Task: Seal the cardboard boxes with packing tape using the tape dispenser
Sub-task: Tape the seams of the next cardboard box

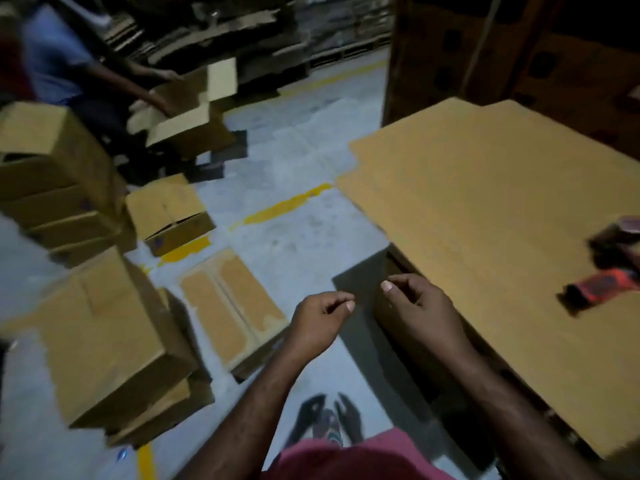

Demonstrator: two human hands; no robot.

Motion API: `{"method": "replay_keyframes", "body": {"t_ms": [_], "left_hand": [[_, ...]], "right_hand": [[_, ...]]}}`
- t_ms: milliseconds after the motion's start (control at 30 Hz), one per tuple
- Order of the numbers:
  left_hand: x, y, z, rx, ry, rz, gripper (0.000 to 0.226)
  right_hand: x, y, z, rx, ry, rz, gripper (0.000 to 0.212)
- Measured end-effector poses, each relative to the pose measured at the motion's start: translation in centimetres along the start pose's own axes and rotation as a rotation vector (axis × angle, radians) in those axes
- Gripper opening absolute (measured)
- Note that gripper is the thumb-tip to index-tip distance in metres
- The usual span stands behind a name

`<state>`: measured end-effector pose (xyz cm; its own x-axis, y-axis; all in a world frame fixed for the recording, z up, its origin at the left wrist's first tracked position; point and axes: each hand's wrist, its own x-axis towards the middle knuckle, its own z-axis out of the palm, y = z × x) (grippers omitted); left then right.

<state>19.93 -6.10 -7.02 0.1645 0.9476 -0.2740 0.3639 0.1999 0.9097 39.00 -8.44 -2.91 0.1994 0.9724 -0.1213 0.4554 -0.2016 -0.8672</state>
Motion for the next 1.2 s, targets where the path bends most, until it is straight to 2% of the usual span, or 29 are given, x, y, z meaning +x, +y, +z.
{"method": "replay_keyframes", "body": {"t_ms": [100,200,300,500,567,667,767,933,1033,1133,1200], "left_hand": [[0.2,-3.0,-6.2,-0.014,0.142,-0.065,0.011],[0.3,-6.0,-11.5,-0.035,0.284,-0.154,0.029],[1.3,-8.6,-15.3,-0.08,0.397,-0.234,0.024],[6.6,-14.0,-19.7,-0.186,0.541,-0.387,0.018],[9.0,-16.2,-20.8,-0.173,0.558,-0.422,0.023],[12.3,-21.0,-21.6,-0.117,0.539,-0.557,0.023],[15.2,-28.3,-21.3,-0.034,0.516,-0.676,0.027],[19.4,-40.3,-19.8,-0.043,0.523,-0.854,0.032],[21.6,-47.1,-18.4,0.042,0.461,-0.86,0.035],[23.4,-53.1,-16.6,0.048,0.47,-0.825,0.031],[24.1,-56.8,-15.5,0.03,0.429,-0.969,0.049]], "right_hand": [[3.0,-2.2,6.9,-0.028,-0.144,-0.023,0.025],[5.4,-4.5,13.1,-0.06,-0.262,-0.028,0.024],[7.8,-6.0,18.1,-0.098,-0.345,-0.031,0.025],[13.9,-5.3,26.9,-0.214,-0.506,0.046,0.035],[16.0,-3.9,30.1,-0.254,-0.552,0.081,0.037],[19.0,-0.4,35.4,-0.297,-0.619,0.135,0.042],[21.9,5.1,41.3,-0.35,-0.689,0.195,0.063],[25.5,15.5,50.3,-0.423,-0.656,0.39,0.047],[26.8,21.7,54.6,-0.446,-0.633,0.432,0.044],[27.8,27.3,57.7,-0.453,-0.569,0.434,0.046],[28.5,31.1,59.5,-0.479,-0.522,0.425,0.056]]}}
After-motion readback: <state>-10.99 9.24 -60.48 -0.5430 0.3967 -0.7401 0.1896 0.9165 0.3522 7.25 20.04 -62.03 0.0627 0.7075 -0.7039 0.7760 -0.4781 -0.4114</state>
